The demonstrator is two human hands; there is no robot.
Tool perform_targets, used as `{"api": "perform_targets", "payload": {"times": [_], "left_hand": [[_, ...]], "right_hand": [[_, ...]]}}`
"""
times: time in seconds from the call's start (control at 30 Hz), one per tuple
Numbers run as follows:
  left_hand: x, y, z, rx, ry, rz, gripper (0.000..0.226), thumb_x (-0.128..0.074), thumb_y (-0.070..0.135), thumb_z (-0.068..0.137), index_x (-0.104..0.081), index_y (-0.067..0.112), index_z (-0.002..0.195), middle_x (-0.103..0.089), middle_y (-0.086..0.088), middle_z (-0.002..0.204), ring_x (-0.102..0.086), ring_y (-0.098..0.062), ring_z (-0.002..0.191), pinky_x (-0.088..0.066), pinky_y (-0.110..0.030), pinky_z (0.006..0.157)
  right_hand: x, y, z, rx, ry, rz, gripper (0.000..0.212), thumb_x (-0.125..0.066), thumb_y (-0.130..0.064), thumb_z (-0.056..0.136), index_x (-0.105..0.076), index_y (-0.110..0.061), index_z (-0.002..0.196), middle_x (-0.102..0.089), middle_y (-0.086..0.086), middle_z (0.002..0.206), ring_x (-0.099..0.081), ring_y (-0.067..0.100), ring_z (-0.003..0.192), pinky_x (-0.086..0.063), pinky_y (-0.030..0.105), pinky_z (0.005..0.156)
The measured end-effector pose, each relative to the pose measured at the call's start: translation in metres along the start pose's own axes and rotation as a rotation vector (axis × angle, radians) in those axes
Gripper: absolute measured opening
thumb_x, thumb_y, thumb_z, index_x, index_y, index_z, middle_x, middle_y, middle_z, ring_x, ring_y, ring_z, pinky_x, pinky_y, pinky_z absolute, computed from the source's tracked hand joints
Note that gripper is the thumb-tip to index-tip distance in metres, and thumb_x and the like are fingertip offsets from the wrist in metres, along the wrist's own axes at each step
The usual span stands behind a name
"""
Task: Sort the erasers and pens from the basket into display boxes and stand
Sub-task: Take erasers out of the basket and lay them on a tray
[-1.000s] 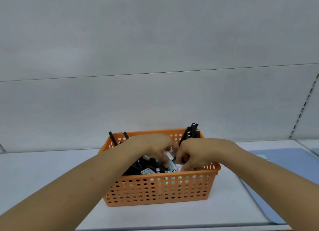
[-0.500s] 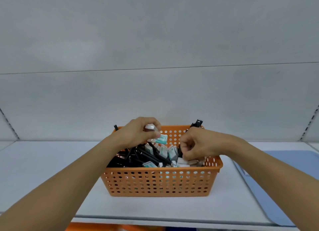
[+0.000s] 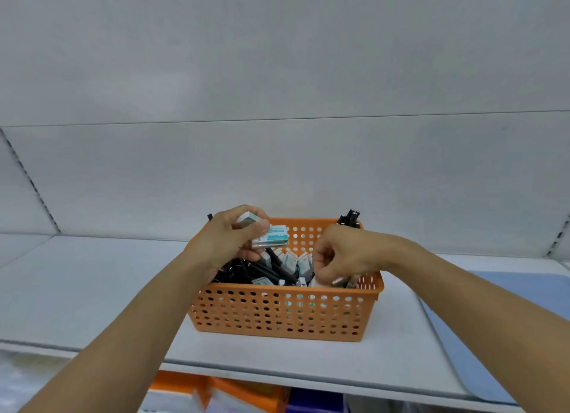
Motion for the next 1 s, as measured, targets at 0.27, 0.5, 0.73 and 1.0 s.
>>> {"api": "perform_targets", "payload": {"times": [0.27, 0.5, 0.73, 1.0], "left_hand": [[-0.011, -0.001, -0.011, 0.068, 0.057, -0.126, 0.015, -0.068, 0.02, 0.089, -0.069, 0.013, 0.102, -0.073, -0.015, 0.095, -0.072, -0.027, 0.081, -0.061, -0.03, 0.067], [-0.008, -0.003, -0.016, 0.081, 0.094, -0.164, 0.014, -0.067, 0.019, 0.089, -0.069, 0.014, 0.102, -0.073, -0.015, 0.095, -0.072, -0.03, 0.085, -0.061, -0.029, 0.066], [-0.008, 0.003, -0.016, 0.038, 0.108, -0.233, 0.016, -0.067, 0.02, 0.089, -0.069, 0.014, 0.104, -0.071, -0.015, 0.099, -0.072, -0.025, 0.081, -0.06, -0.028, 0.067], [-0.072, 0.039, -0.026, -0.037, 0.018, -0.376, 0.02, -0.07, 0.022, 0.079, -0.071, 0.018, 0.099, -0.07, -0.016, 0.104, -0.072, -0.027, 0.084, -0.061, -0.028, 0.069]], "right_hand": [[-0.01, -0.003, 0.002, -0.075, -0.222, -0.148, 0.027, -0.062, -0.035, 0.088, -0.07, -0.024, 0.112, -0.067, -0.012, 0.104, -0.062, 0.007, 0.096, -0.053, 0.028, 0.088], [-0.024, -0.006, 0.012, -0.034, -0.247, -0.213, 0.012, -0.066, -0.026, 0.089, -0.067, -0.02, 0.099, -0.061, -0.012, 0.081, -0.061, 0.007, 0.075, -0.052, 0.022, 0.066], [0.032, 0.016, -0.009, -0.013, 0.172, 0.307, 0.013, -0.068, -0.025, 0.086, -0.068, -0.02, 0.098, -0.07, 0.003, 0.084, -0.063, 0.013, 0.067, -0.052, 0.024, 0.056], [0.049, 0.055, -0.078, 0.036, 0.432, 0.847, 0.015, -0.061, -0.006, 0.092, -0.065, -0.003, 0.105, -0.067, 0.013, 0.08, -0.062, 0.021, 0.067, -0.056, 0.03, 0.062]]}}
Point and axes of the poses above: each hand's wrist, its own z-axis towards the middle knuckle, its own x-axis out of the back of the hand, y = z × x, the point moved 8 cm from there along z, towards the middle knuckle
